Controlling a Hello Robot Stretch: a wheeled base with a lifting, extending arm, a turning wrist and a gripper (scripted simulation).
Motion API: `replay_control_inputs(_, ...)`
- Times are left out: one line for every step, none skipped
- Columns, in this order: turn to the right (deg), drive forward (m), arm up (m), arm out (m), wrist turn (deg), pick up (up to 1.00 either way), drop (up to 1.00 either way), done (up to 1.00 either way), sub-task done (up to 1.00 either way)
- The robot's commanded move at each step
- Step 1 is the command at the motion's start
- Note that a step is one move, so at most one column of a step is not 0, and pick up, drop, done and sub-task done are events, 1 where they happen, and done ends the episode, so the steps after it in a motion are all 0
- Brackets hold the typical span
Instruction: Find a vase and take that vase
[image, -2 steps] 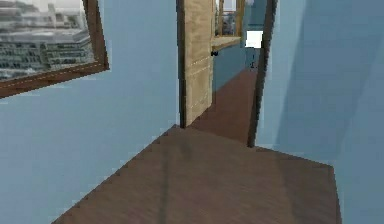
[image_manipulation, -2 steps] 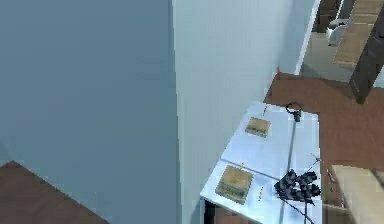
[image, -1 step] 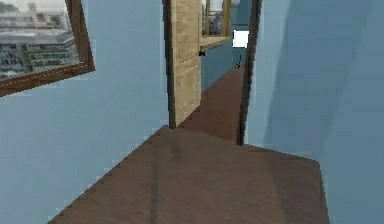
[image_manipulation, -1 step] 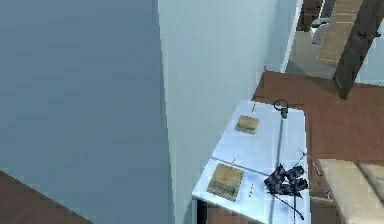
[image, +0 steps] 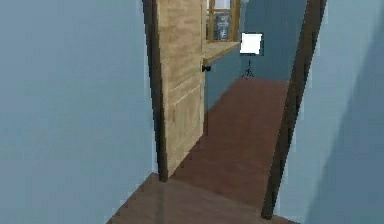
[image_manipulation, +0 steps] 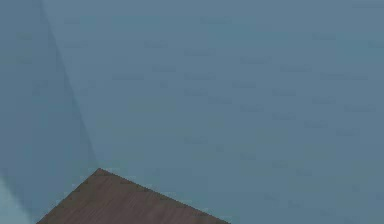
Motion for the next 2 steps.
replay_control_inputs(3.0,0.0,0.0,0.0,0.0,0.0,0.0,0.0,0.0)
replay_control_inputs(0.0,1.0,0.0,0.0,0.0,0.0,0.0,0.0,0.0)
